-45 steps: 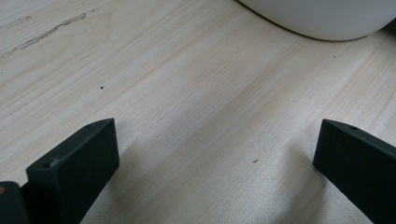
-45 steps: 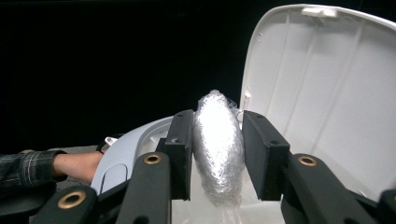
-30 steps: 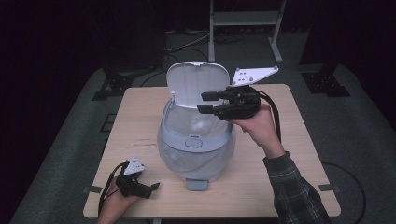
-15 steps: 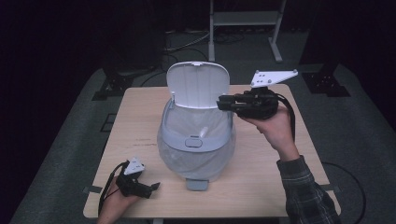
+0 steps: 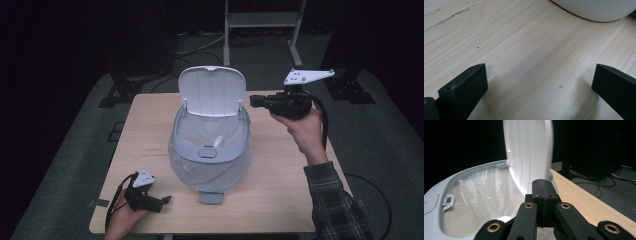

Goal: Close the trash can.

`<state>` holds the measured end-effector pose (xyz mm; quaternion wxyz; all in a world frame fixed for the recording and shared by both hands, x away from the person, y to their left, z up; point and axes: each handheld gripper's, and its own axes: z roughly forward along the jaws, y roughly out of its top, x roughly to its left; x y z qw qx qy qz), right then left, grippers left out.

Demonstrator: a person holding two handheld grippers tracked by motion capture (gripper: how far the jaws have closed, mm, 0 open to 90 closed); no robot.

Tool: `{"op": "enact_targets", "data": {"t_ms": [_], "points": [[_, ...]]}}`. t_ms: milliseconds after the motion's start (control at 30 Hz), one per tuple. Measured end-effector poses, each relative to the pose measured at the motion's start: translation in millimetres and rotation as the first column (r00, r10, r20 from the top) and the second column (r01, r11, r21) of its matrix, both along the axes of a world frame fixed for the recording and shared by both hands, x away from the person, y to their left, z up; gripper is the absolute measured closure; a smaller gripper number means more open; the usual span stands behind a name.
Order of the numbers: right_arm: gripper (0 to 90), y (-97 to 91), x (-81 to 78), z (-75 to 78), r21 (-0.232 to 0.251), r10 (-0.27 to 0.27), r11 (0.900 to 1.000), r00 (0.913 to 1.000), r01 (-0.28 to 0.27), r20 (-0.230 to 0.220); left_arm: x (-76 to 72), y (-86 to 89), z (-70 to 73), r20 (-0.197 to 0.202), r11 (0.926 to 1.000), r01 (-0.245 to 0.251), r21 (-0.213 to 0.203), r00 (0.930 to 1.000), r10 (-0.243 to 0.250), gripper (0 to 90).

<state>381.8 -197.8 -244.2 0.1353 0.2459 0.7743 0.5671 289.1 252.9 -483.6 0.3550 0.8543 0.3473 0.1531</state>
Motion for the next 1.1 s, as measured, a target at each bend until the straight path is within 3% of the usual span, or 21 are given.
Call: {"op": "enact_targets", "data": {"t_ms": [167,500,700,1100], "points": [[89.8,-2.4,8.8,3.7,-0.008,-0.017,0.9998,0.9997,0.017,0.019,0.0,0.0,0.1,-0.001,1.0000,0.000,0.000,1.0000,0.000,0.0],[89.9,1.5,29.1,14.3,0.025,-0.042,0.9989,0.9983,0.041,0.041,0.0,0.1,0.1,-0.001,1.0000,0.000,0.001,1.0000,0.000,0.0],[89.9,11.7,41.0,16.9,0.036,-0.021,0.9991,0.9996,0.020,0.020,0.0,0.1,0.1,-0.001,1.0000,0.000,0.001,1.0000,0.000,0.0],[89.9,24.4,49.7,19.5,0.062,0.012,0.9980,0.9998,-0.013,0.014,0.0,0.0,0.1,-0.001,1.0000,0.000,0.000,1.0000,0.000,0.0]]}}
